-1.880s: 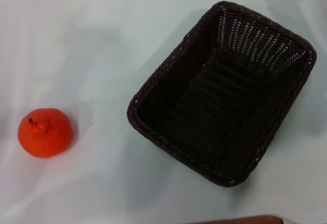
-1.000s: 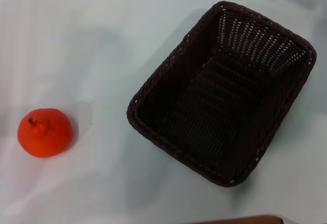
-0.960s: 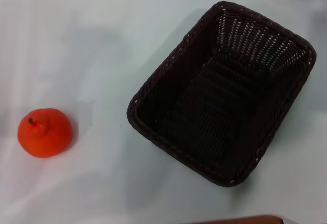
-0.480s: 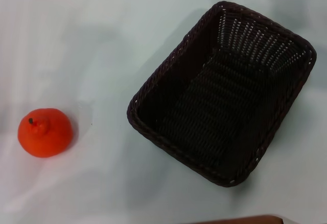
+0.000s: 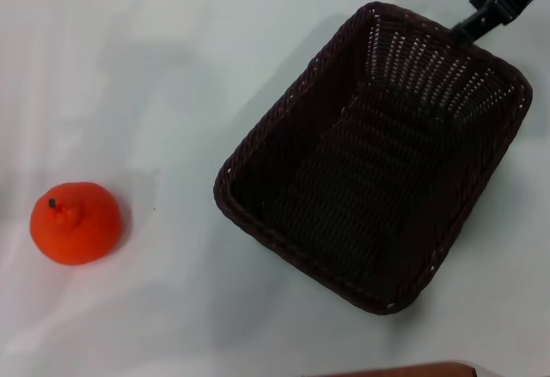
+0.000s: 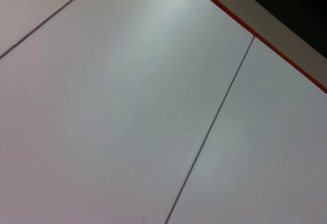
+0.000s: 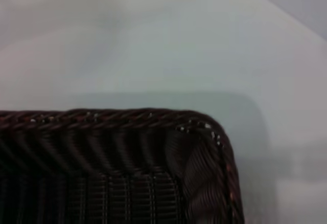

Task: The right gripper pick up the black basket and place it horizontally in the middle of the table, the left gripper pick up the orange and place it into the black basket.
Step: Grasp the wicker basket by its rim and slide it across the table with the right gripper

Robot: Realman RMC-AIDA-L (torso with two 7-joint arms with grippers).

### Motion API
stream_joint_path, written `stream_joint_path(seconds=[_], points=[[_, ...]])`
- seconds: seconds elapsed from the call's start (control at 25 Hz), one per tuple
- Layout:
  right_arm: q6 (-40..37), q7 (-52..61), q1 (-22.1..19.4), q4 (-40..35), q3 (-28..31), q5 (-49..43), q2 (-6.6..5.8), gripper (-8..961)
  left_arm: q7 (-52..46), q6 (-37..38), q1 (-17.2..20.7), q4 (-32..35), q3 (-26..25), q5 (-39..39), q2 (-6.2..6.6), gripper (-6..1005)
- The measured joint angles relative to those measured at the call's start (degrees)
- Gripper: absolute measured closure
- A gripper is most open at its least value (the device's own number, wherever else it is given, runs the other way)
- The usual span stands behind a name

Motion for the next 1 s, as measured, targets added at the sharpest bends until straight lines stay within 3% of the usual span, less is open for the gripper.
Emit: stream_joint_path(seconds=[0.36,0.72,1.0], points=[[-9.7,-1.2,0.8,10.2,-3.2,-0.5,0.20,250,0.1,0.6,-1.1,0.0,0.0,0.0,0.00,141],[-11.5,-4.2,1.9,15.6,-3.1,-0.1,1.02,305,0.1,0.9,-1.3,-0.1,0.0,0.0,0.00,141],[-10.8,-3.8,1.6,15.6,-2.0,0.0,1.14,569,0.1,1.7,-1.5,-0.1,0.0,0.0,0.00,140]])
